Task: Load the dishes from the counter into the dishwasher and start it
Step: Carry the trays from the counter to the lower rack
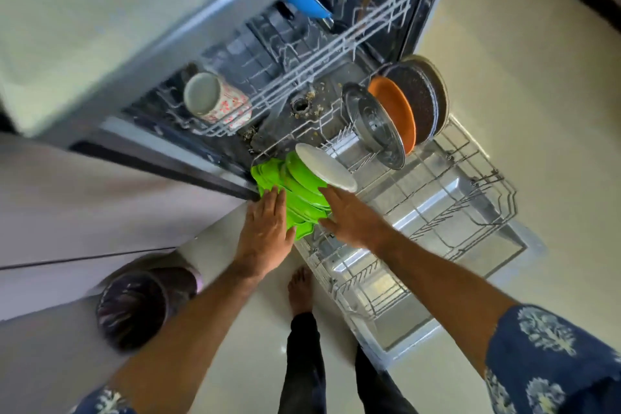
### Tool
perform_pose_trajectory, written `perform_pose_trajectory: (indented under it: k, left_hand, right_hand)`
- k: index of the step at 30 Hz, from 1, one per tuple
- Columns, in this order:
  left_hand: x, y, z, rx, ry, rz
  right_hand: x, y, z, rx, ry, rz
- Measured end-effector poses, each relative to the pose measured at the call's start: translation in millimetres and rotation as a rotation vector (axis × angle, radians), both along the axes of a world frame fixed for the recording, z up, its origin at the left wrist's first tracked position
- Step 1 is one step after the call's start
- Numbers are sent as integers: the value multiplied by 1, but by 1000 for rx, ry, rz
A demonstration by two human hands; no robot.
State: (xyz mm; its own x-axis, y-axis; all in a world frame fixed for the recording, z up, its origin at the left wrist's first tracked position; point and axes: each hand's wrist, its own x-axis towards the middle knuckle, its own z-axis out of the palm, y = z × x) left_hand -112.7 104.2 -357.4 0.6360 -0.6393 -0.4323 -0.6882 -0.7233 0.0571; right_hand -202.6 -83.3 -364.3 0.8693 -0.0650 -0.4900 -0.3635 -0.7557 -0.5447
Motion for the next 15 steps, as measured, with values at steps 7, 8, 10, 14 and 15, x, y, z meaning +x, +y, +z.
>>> perform_pose_trajectory:
  k: [7,8,10,14,15]
  left_hand:
    - [-96,88,150,-25,-22,190]
    - [-113,109,169,-34,-29,230]
    - [-141,145,202,-43,-17,301]
    - [-200,236,258,-17,-115,444]
    - [-212,256,266,-14,-127,474]
  right_hand:
    - [-49,80,143,-83,-77,301]
    - [-55,100,162,-75,-99,362]
    - [-66,134,190,-70,-144,462]
    - [-73,217,245,-84,-283,669]
    - [-73,234,256,-105,-314,713]
